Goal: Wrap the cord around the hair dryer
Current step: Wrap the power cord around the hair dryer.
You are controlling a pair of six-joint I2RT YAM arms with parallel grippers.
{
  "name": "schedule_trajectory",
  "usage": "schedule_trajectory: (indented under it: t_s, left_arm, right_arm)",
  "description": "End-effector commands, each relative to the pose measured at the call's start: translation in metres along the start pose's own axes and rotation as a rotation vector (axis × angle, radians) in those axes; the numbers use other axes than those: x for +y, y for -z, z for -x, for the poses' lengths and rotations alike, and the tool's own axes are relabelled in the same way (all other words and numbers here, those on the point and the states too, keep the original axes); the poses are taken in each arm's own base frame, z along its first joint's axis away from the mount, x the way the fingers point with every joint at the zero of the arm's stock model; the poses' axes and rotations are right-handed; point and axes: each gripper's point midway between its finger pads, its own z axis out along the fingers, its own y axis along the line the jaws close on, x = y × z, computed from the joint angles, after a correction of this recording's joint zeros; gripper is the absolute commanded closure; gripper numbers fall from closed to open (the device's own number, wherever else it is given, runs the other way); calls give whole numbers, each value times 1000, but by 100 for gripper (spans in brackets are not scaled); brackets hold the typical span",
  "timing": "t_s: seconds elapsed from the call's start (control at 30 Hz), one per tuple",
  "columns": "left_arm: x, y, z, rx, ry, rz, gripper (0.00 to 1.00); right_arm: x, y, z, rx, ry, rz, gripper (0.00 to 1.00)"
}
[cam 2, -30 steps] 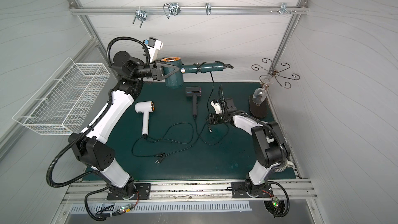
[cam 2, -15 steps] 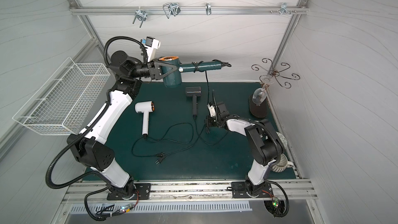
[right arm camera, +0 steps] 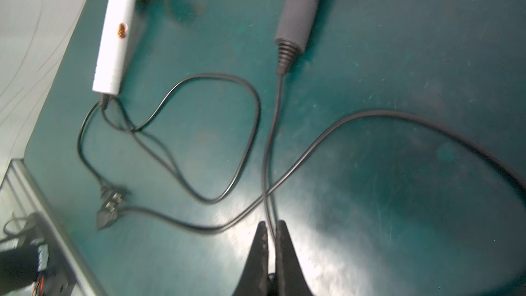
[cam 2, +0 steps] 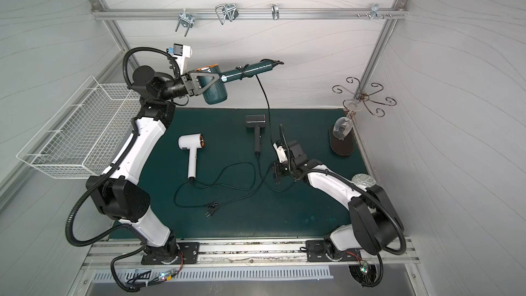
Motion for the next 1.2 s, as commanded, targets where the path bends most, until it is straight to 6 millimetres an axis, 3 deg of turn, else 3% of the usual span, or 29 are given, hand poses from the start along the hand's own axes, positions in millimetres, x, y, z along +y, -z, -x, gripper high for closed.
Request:
schedule_trajectory:
  t_s: [0.0, 0.17, 0.33, 0.57, 0.77, 0.93, 1.17]
  left_arm:
    - [13, 10, 21, -77, -49, 58, 100]
    - [48, 27, 17, -76, -15, 161, 100]
    - [68, 38, 15, -76, -4, 226, 100]
    - [84, 65, 25, -112, -11, 306, 100]
    - [86, 83, 29, -133, -15, 333, 100]
    - [94, 76, 14, -82, 4, 349, 100]
    - [116, 62, -27, 49, 19, 429, 100]
  right_arm:
    - [0, 20, -17, 51, 32, -65, 100]
    - [11, 49, -13, 42, 108, -107, 100]
    - [18, 71, -4, 20, 148, -133, 100]
    - [17, 88, 2, -24, 131, -157, 100]
    - [2, 105, 16, -78, 10, -157, 100]
    - [38, 121, 33, -76, 239, -110, 100]
    - [75, 155, 47, -42, 465, -115, 100]
